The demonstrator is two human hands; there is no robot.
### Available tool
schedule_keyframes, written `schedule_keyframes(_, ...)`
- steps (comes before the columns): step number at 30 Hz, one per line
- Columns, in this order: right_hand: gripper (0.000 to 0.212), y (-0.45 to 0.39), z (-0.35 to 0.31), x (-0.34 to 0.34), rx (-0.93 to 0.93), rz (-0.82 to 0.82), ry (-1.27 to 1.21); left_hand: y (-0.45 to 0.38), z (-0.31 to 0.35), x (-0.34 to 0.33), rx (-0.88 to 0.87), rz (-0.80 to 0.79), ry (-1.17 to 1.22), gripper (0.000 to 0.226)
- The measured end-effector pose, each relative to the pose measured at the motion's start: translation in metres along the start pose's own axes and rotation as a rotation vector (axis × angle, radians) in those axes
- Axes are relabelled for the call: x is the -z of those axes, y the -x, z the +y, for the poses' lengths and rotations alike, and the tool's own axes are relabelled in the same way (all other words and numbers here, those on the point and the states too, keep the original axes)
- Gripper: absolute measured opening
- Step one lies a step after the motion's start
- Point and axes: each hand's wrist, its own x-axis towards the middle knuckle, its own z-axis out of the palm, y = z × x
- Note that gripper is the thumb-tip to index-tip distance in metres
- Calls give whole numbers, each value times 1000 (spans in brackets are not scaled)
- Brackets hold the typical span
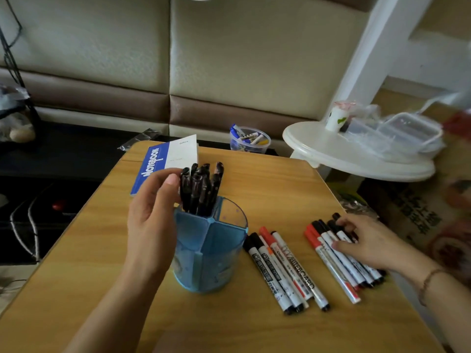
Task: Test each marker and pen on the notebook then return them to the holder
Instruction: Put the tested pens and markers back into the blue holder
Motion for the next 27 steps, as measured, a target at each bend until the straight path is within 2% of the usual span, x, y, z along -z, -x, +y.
schedule_keyframes(5,39,5,-7,-10,115,67,-59,1,-3,-3,41,52,71,44)
schedule_keyframes(12,39,15,-13,-21,207,104,-185,2,-3,-5,77,98,69,44)
schedule_keyframes(15,48,21,-16,-25,216,105,-163,3,-3,-6,83,98,60,43)
schedule_keyframes(19,77,20,-26,-18,148,16,-104,4,-3,-7,77,113,62,40)
schedule_keyframes(27,88,19,-36,-16,43,-26,-33,6,-2,-9,36,105,75,41)
